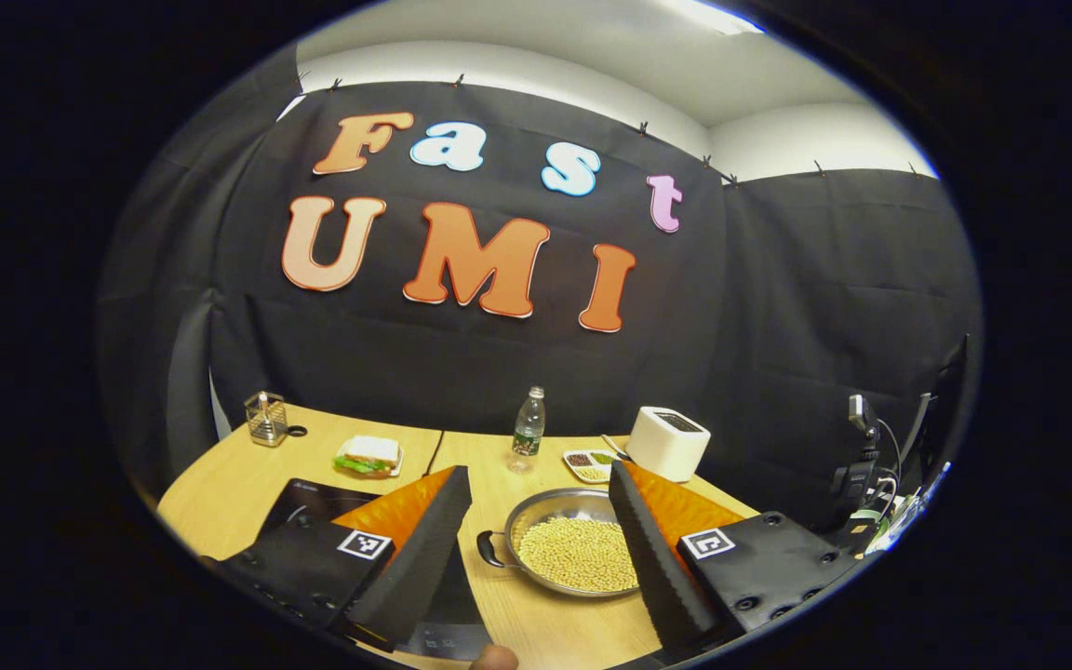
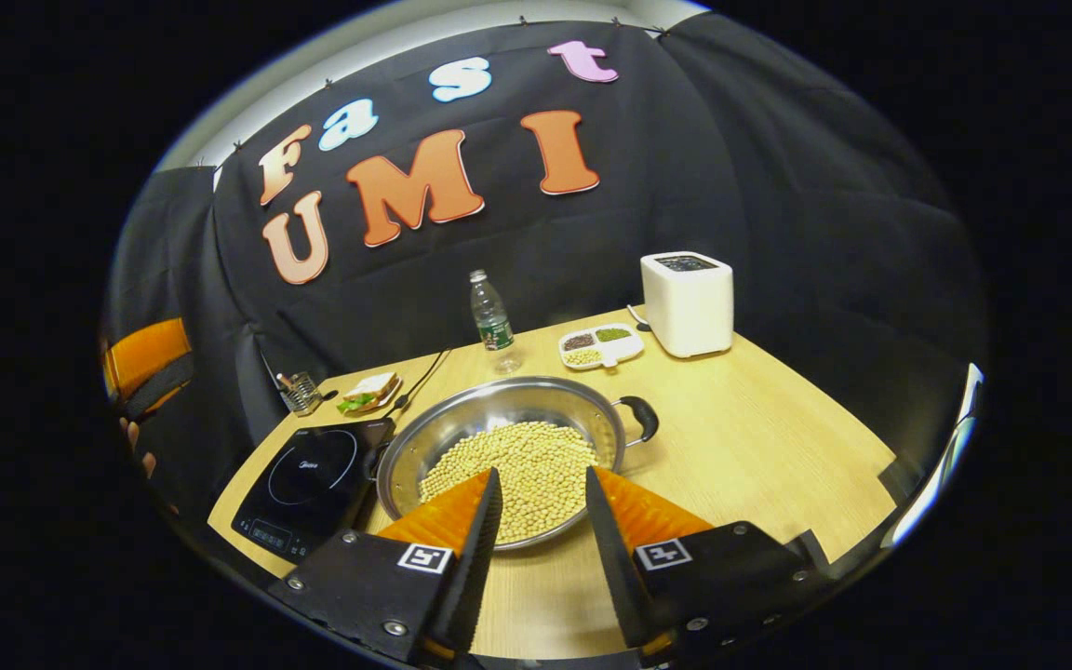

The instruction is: First push the handle of the pot to place it horizontally, then grasp the pot with both hands and set it on the induction cooktop.

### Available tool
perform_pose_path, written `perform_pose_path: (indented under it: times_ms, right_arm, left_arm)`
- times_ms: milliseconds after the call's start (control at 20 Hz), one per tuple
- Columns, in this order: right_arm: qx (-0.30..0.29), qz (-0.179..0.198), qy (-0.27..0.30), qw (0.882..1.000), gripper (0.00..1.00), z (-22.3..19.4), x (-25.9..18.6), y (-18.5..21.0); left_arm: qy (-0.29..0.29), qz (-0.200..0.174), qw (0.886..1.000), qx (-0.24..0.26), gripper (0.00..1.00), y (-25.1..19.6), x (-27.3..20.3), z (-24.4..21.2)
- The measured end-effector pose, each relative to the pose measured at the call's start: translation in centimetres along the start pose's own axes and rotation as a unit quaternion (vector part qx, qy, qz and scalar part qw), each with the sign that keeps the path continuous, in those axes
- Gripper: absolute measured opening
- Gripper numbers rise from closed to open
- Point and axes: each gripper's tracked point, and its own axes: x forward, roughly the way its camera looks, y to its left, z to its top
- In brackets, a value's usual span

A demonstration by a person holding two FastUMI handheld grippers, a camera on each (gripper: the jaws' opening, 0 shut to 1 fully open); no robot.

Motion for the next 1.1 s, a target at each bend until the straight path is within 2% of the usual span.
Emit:
perform_pose_path:
  times_ms: [50, 100, 150, 200, 300, 700, 950, 1100]
  right_arm:
    - [0.0, -0.006, -0.001, 1.0, 0.62, 0.0, 0.2, -0.8]
    - [-0.003, -0.01, -0.002, 1.0, 0.69, 0.0, 0.2, -1.5]
    - [-0.008, -0.012, -0.005, 1.0, 0.74, 0.1, 0.2, -2.1]
    - [-0.012, -0.016, -0.008, 1.0, 0.85, 0.3, 0.4, -2.7]
    - [-0.02, -0.034, -0.012, 0.999, 0.94, 0.5, 1.1, -4.2]
    - [-0.022, -0.066, 0.008, 0.998, 0.94, -0.3, 4.6, -6.8]
    - [-0.038, -0.083, 0.023, 0.996, 0.94, -0.7, 7.2, -7.7]
    - [-0.049, -0.088, 0.021, 0.995, 0.94, 0.1, 8.8, -8.0]
  left_arm:
    - [0.002, -0.009, 1.0, -0.014, 0.98, -0.3, 0.7, -0.2]
    - [0.008, -0.01, 1.0, -0.026, 0.98, -0.3, 1.5, -0.9]
    - [0.015, -0.006, 0.999, -0.032, 0.98, 0.0, 2.4, -1.7]
    - [0.022, 0.002, 0.999, -0.032, 0.98, 0.5, 3.2, -2.4]
    - [0.042, 0.019, 0.999, -0.021, 0.99, 1.5, 4.8, -4.4]
    - [0.159, 0.039, 0.987, 0.005, 0.98, 3.3, 9.7, -14.8]
    - [0.197, 0.059, 0.978, 0.033, 0.98, 4.8, 11.5, -18.0]
    - [0.21, 0.053, 0.976, 0.03, 0.98, 4.5, 12.3, -19.0]
